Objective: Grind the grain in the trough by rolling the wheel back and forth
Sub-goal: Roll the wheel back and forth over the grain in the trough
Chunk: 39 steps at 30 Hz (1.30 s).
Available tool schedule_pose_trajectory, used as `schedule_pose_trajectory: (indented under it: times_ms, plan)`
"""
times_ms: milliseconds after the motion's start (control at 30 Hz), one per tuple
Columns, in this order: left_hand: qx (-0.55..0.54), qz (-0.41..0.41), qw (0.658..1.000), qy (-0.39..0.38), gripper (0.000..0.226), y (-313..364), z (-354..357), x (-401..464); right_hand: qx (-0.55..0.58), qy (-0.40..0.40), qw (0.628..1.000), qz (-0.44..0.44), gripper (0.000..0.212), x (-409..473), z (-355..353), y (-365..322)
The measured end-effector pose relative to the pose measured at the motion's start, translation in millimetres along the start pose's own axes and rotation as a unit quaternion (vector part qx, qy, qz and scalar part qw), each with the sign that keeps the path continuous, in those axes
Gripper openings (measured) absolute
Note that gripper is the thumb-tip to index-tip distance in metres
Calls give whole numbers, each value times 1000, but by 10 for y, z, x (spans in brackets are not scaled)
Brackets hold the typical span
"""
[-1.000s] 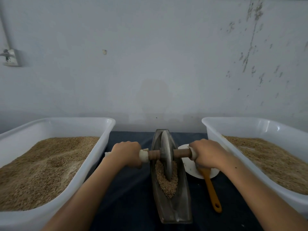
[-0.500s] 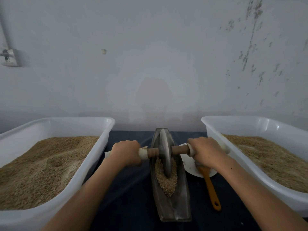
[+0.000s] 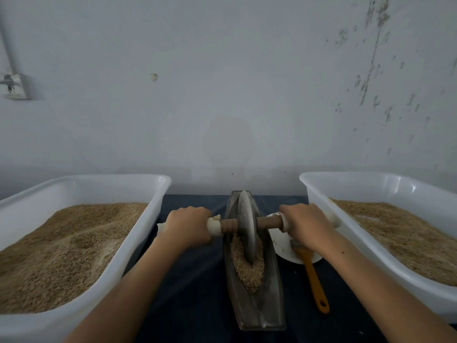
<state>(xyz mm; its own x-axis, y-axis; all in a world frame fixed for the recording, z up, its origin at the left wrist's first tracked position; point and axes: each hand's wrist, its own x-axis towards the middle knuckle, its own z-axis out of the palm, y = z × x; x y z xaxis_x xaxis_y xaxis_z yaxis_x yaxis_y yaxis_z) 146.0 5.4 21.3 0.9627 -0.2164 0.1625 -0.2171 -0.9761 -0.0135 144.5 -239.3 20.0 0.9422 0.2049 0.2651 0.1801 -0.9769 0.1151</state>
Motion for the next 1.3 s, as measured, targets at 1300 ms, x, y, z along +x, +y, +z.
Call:
schedule_pose_trajectory:
  times_ms: [1300]
  plan:
    - [-15,32,997,-67,26,-91,35,56,10,-64,998,-14,20,-90,-172,-33]
